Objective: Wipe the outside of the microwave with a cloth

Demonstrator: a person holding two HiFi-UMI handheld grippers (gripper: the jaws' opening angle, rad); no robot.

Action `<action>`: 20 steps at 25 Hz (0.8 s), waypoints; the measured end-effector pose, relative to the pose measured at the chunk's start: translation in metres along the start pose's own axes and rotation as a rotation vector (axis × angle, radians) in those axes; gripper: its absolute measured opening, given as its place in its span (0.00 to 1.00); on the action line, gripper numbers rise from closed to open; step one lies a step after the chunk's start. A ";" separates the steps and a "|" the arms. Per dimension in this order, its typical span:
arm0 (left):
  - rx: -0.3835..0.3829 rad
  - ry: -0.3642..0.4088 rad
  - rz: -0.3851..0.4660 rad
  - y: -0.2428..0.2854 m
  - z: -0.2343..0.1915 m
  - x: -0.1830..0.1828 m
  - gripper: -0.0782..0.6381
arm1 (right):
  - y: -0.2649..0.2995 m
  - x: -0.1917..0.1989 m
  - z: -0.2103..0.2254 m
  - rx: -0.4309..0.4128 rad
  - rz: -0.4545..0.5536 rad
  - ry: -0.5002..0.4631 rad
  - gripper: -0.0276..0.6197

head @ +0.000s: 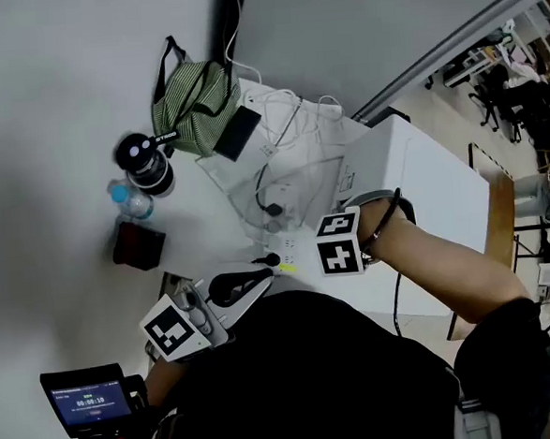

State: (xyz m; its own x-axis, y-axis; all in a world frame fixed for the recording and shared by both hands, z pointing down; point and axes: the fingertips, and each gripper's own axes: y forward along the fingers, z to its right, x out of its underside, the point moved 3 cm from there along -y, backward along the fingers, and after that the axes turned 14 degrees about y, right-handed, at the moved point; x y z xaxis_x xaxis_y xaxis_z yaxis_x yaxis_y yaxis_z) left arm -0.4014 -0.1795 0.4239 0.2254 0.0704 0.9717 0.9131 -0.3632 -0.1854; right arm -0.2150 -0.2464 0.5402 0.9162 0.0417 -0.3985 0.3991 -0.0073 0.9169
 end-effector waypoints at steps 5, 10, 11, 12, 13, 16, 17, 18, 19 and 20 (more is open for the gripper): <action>0.111 0.060 -0.009 0.076 0.026 -0.026 0.12 | -0.105 0.127 0.018 0.096 0.551 0.394 0.19; 0.224 0.095 -0.050 0.182 0.069 -0.023 0.12 | -0.085 0.361 0.007 0.145 1.126 0.968 0.19; 0.247 0.097 -0.062 0.206 0.075 -0.020 0.12 | -0.068 0.408 0.002 0.176 1.230 1.074 0.19; 0.260 0.092 -0.072 0.229 0.080 -0.016 0.12 | -0.048 0.450 -0.003 0.203 1.337 1.175 0.19; 0.265 0.077 -0.075 0.253 0.085 -0.012 0.12 | -0.025 0.488 -0.007 0.220 1.445 1.272 0.19; 0.261 0.004 -0.048 0.320 0.113 0.001 0.12 | 0.057 0.578 -0.008 0.193 1.736 1.512 0.19; 0.264 -0.015 -0.048 0.339 0.124 0.006 0.12 | 0.083 0.596 -0.003 0.161 1.816 1.563 0.19; 0.266 -0.024 -0.064 0.354 0.134 0.012 0.11 | 0.107 0.606 0.002 0.119 1.887 1.597 0.19; 0.265 -0.024 -0.093 0.364 0.143 0.015 0.12 | 0.126 0.605 0.009 0.069 1.948 1.613 0.19; 0.262 -0.017 -0.130 0.371 0.149 0.015 0.11 | 0.142 0.595 0.017 0.015 1.998 1.614 0.19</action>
State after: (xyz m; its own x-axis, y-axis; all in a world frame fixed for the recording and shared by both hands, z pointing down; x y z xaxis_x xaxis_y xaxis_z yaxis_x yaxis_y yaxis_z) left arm -0.0089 -0.1749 0.3481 0.1041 0.1172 0.9876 0.9909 -0.0976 -0.0929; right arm 0.3875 -0.2399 0.4328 -0.6108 0.2937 0.7353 -0.3934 -0.9185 0.0401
